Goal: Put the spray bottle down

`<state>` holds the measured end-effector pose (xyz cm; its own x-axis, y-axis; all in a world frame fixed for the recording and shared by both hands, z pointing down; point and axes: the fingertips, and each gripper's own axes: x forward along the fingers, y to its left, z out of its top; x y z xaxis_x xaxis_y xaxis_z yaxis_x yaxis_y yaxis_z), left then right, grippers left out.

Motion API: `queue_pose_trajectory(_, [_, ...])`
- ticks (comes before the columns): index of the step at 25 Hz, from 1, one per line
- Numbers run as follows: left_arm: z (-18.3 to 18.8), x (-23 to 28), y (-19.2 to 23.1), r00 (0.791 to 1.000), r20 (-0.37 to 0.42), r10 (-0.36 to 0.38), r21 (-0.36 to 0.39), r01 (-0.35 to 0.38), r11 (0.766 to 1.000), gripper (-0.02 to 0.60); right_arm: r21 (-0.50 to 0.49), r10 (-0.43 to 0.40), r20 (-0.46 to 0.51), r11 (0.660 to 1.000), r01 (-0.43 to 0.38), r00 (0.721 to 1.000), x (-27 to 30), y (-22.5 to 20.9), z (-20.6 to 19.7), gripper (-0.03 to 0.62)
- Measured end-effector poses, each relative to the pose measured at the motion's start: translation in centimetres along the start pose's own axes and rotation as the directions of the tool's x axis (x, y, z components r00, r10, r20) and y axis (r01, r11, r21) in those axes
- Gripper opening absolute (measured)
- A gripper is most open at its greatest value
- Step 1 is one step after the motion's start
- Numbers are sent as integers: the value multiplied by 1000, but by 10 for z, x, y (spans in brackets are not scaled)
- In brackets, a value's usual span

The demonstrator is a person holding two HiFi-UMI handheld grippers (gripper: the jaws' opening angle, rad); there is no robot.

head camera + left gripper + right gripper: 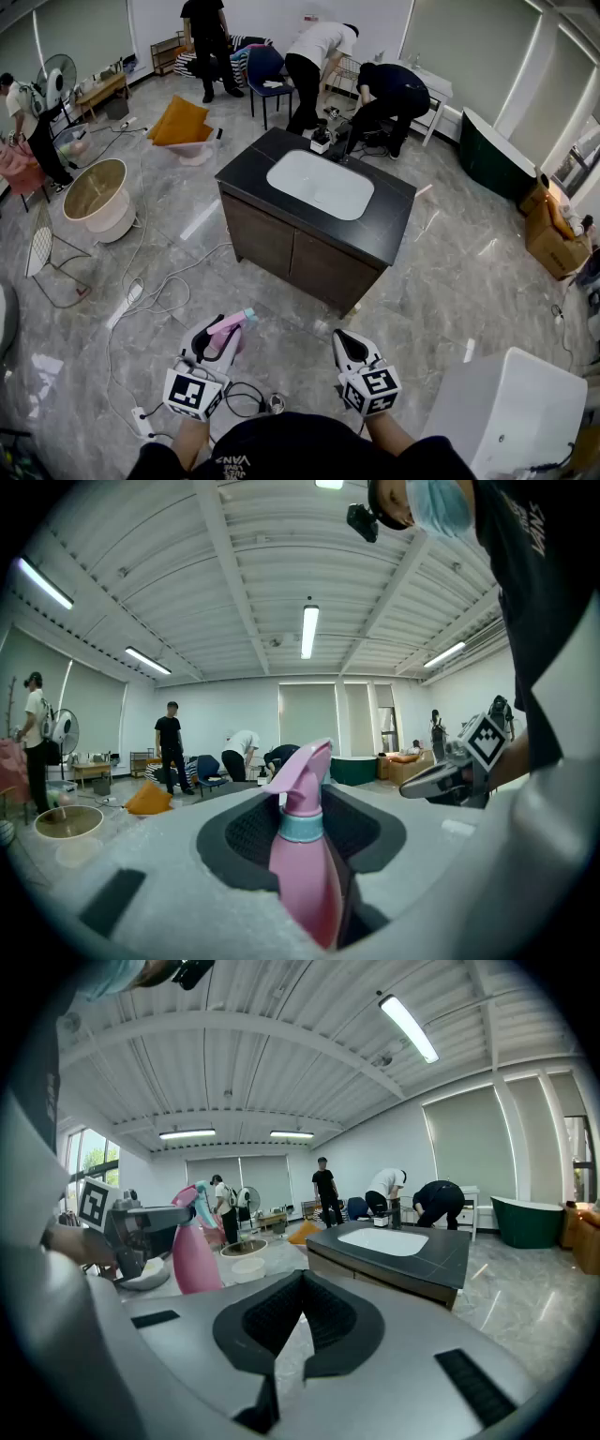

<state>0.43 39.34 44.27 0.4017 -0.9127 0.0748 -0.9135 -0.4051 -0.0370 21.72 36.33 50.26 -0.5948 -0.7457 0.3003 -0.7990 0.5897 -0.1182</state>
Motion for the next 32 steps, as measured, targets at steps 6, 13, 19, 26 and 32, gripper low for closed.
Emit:
queue_pose_trajectory(6, [-4, 7, 11, 1000, 5, -10, 3, 10, 1000, 149, 64, -20, 20, 998, 19, 1000, 16, -6, 0, -1])
queue_pose_trajectory(13, [-4, 22, 38, 1000, 2, 9, -10, -9, 1000, 149, 70, -18, -1, 997, 18, 1000, 45, -14, 6, -1])
queue_pose_trajectory(19, [-5, 60, 66, 999, -15, 51, -11, -51, 999, 149, 58, 17, 2, 998, -17, 1000, 94, -38, 25, -1])
queue_pose_trajectory(26, [11, 120, 103, 993, -8, 117, -1, -117, 993, 149, 61, 45, 15, 997, -45, 999, 154, -83, 55, 0])
queue_pose_trajectory(32, [18, 183, 130, 988, 3, 151, 3, -151, 988, 149, 60, 59, 13, 996, -59, 998, 205, -128, 73, -1])
